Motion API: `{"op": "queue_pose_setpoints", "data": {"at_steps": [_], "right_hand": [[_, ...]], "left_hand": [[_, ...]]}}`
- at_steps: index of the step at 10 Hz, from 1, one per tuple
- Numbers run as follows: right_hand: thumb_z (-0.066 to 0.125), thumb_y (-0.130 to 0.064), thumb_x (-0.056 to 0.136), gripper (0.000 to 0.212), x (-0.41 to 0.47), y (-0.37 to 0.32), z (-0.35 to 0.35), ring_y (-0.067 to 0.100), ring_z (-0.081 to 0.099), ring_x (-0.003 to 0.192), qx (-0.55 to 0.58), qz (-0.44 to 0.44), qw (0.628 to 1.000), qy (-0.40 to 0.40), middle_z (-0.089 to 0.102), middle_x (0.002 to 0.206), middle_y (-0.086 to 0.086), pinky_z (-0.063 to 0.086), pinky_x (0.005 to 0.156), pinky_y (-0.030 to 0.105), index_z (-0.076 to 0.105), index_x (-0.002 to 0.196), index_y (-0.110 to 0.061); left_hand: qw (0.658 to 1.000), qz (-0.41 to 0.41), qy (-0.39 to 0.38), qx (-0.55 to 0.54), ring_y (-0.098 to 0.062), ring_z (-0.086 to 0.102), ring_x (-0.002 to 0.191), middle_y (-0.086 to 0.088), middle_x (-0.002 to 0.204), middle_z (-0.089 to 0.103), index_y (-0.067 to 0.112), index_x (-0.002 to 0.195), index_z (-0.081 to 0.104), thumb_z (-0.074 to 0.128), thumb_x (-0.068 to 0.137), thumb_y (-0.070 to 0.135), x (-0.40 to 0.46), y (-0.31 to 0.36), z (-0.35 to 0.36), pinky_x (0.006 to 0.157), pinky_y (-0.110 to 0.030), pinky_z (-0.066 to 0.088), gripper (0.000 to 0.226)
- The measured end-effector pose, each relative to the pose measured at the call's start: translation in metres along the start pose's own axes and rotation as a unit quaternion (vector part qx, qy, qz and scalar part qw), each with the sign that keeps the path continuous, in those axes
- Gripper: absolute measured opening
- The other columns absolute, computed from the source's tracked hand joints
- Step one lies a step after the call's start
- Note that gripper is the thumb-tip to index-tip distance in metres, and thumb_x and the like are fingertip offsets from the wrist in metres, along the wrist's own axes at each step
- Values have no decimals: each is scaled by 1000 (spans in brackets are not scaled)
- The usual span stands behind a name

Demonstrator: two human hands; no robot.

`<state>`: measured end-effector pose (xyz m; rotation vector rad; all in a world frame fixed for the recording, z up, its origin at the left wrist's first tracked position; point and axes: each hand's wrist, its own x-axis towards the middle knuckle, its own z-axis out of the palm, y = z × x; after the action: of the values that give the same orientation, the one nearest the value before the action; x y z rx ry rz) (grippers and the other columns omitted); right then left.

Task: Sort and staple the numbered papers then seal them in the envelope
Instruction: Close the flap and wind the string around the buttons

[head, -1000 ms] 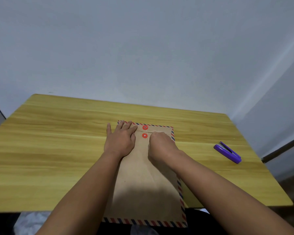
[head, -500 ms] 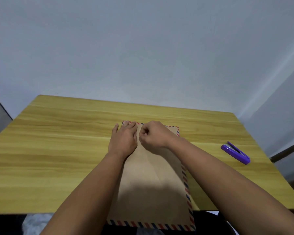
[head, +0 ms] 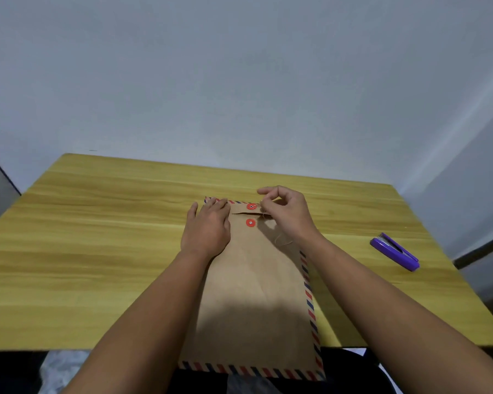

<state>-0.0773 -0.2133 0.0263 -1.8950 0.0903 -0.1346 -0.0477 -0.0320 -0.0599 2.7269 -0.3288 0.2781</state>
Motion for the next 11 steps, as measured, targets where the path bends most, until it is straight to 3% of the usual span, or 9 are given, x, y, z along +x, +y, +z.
{"op": "queue_pose_setpoints", "data": {"at_steps": [1,2,3,4,5,6,7,9,11], "right_hand": [[63,6,92,15,-3,1,-5,7,66,55,21,21,998,-58,75,82,14,46,51,12,62,79,-2],[72,-8,90,8,-2,14,-4,4,53,43,-51,65,995,-62,62,61,-2,40,43,11,65,87,-11],[78,-18,87,17,3,30,-2,9,66,80,-196,40,979,-30,71,89,-8,47,69,20,74,102,-13],[67,-15,91,15,0,35,-2,19,69,94,-327,-13,945,-21,79,99,0,50,82,26,81,96,-13],[57,-9,91,22,-6,36,-2,31,70,89,-475,-93,873,-55,76,90,8,54,71,36,78,89,-13],[50,-1,92,23,-14,27,1,38,68,94,-626,-144,757,-121,69,99,15,41,66,36,71,100,-7],[47,3,95,28,-20,16,8,37,68,102,-694,-172,681,-161,70,110,16,40,70,36,69,110,-4],[44,2,100,29,-30,9,28,36,68,104,-695,-195,671,-168,71,112,14,42,73,37,69,114,-6],[51,-9,100,19,-10,14,37,35,66,98,-604,-159,770,-130,70,107,11,38,68,36,69,106,-12]], "left_hand": [[1000,-3,2,-6,-15,30,152,8,158,45,22,144,54,40,103,22,0,1,0,125,-50,14,43],[1000,-3,1,-3,-14,30,152,9,158,45,23,144,54,40,103,22,0,1,0,125,-50,14,44],[1000,-3,-2,-2,-14,28,152,9,159,43,23,145,53,39,103,22,0,1,-1,125,-49,12,45],[1000,-6,-3,-4,-13,27,153,9,159,42,23,147,51,38,103,22,0,2,-2,125,-48,10,46],[1000,-7,-4,-3,-13,27,153,9,159,42,23,147,51,38,103,23,0,1,-1,126,-48,11,46],[1000,-6,-4,-3,-13,27,153,9,159,42,23,147,51,38,103,23,0,0,-1,126,-49,11,46],[1000,-7,-5,-7,-13,27,153,9,159,42,23,147,52,38,103,23,1,1,-2,126,-48,11,46],[1000,-6,-3,-10,-15,28,152,8,159,43,22,145,53,39,103,21,0,0,-1,126,-50,11,45],[1000,-3,-10,-16,-14,26,153,8,160,42,22,145,53,37,104,21,0,0,-3,126,-49,9,44]]}}
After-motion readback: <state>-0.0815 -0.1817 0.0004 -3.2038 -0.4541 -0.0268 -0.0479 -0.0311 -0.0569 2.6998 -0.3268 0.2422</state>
